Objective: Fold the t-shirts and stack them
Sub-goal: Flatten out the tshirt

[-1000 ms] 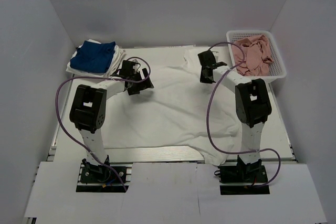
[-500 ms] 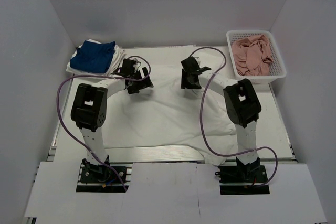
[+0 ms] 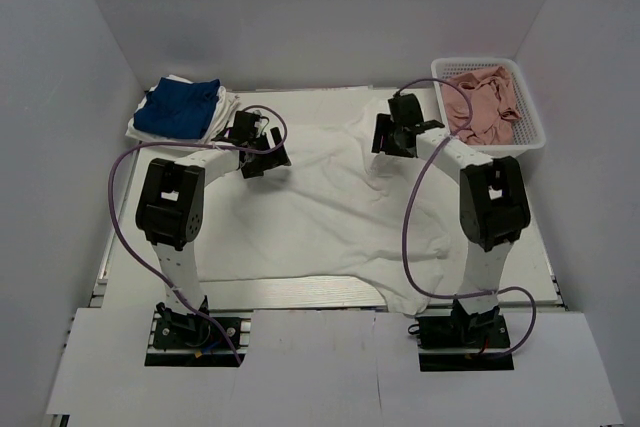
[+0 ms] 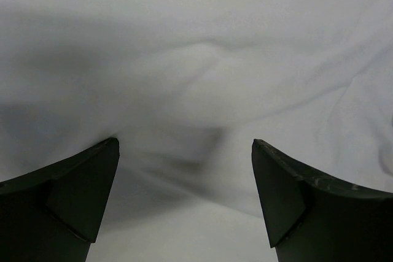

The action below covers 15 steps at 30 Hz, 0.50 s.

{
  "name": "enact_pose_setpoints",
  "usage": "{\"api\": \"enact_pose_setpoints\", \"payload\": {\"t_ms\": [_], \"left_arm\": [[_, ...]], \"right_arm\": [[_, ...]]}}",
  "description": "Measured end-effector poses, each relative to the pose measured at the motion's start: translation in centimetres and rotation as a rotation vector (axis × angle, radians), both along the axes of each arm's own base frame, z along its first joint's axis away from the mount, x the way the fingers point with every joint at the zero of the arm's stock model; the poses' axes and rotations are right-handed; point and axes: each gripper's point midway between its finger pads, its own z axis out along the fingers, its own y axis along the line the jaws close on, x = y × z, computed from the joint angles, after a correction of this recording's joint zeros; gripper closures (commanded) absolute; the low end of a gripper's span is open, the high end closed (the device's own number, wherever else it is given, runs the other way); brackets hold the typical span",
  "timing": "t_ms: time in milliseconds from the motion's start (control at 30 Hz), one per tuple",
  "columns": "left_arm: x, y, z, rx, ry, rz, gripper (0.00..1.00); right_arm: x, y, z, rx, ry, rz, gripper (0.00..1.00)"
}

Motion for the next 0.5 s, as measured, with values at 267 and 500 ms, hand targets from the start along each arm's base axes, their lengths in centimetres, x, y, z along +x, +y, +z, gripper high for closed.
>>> {"api": "enact_pose_setpoints", "payload": {"t_ms": [267, 500], "left_arm": [[0.1, 0.2, 0.0, 0.020, -0.011, -0.020, 0.00], [0.2, 0.2, 0.0, 0.029, -0.021, -0.034, 0.00]], "right_arm": [[4.7, -2.3, -4.9, 0.086, 0.104, -0.136, 0.31], [5.5, -3.8, -5.9, 0.148, 0.101, -0.159, 0.59]]}}
